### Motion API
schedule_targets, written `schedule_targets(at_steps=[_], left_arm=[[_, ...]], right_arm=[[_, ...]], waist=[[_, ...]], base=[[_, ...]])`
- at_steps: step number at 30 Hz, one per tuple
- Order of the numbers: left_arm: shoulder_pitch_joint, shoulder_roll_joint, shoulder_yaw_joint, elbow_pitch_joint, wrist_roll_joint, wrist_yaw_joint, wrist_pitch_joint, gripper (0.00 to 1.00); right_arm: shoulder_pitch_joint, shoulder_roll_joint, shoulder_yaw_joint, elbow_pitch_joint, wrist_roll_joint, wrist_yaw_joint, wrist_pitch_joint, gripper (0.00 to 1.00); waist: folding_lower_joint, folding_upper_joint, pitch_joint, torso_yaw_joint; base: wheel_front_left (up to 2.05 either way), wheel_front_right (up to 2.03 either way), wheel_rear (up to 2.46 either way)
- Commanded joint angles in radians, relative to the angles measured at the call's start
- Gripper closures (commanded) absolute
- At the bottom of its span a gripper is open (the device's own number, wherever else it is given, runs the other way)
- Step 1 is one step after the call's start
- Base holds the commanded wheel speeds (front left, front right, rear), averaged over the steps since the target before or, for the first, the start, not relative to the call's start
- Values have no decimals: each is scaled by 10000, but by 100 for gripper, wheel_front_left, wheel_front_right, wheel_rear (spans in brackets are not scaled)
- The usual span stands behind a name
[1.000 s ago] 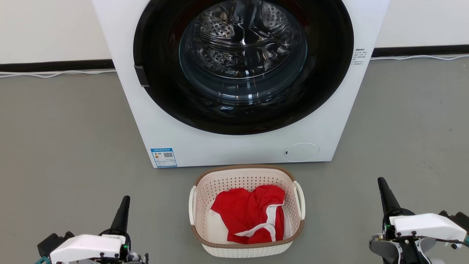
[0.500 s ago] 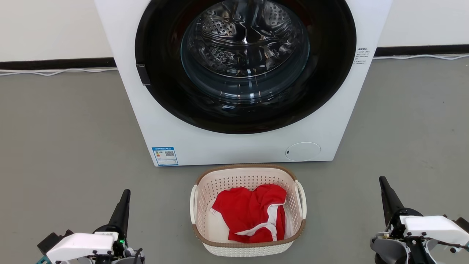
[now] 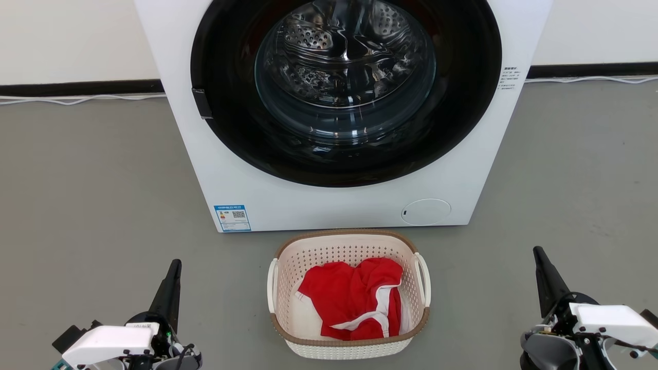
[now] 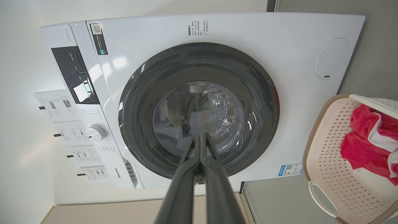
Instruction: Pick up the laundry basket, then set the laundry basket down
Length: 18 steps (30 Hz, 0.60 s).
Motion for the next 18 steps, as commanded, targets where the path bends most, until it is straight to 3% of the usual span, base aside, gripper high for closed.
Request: schedule_targets(at_steps=[1,18], left_arm=[[-428,102,311,-296,1,-71,64,100],[-428,102,310,-297,0,-71,63,100]], right_arm=[[-171,-47,183,-317,67,73,75,100],[-171,-47,183,-317,67,73,75,100]], waist=[[0,-1,0,0],[0,-1,0,0]], base=[[0,0,0],[0,0,0]])
